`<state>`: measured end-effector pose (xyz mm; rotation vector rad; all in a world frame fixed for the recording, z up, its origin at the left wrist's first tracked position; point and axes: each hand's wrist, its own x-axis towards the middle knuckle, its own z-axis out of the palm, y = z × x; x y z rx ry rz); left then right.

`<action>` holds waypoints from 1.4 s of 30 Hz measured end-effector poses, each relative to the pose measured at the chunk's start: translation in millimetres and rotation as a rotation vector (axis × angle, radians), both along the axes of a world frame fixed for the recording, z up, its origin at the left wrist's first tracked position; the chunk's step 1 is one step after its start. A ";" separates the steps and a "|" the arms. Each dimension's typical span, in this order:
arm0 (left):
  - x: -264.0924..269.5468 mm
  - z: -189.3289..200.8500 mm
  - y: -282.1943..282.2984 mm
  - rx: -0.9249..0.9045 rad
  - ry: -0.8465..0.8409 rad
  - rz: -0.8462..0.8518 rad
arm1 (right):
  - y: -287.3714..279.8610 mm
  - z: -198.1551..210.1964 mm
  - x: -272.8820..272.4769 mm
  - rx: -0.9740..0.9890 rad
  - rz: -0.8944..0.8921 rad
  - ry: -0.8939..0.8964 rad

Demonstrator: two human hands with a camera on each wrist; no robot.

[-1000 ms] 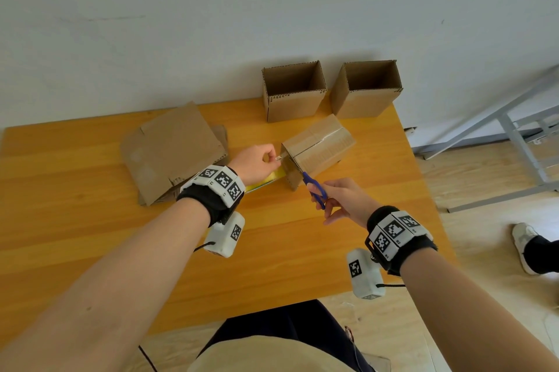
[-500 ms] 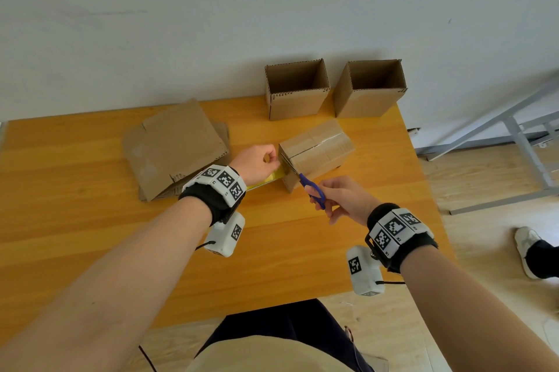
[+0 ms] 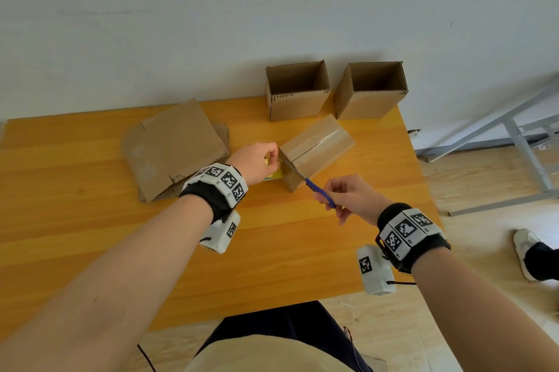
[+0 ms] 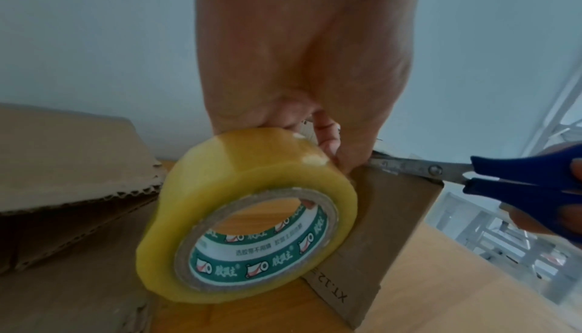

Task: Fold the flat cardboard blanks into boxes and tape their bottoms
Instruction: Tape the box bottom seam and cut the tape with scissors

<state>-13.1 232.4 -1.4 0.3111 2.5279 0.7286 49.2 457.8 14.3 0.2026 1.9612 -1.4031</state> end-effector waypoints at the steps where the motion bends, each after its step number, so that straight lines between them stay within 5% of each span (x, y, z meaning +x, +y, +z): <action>1: 0.0 1.1 -0.6 -0.016 0.007 -0.016 | 0.8 0.3 0.2 -0.001 0.007 -0.003; 11: 2.3 7.3 -3.7 -0.128 0.075 -0.066 | -0.3 -0.4 -0.5 0.001 0.034 -0.015; 16: 8.9 0.9 -11.8 -0.192 0.060 -0.035 | 17.8 -0.8 0.0 -0.004 -0.093 0.028; 25: 27.4 -10.5 -7.5 0.049 0.057 0.012 | 12.7 -0.3 1.8 0.017 -0.115 0.014; 42: 53.1 -51.7 -1.4 -0.246 0.003 -0.146 | -1.7 -10.0 9.0 0.028 -0.045 -0.014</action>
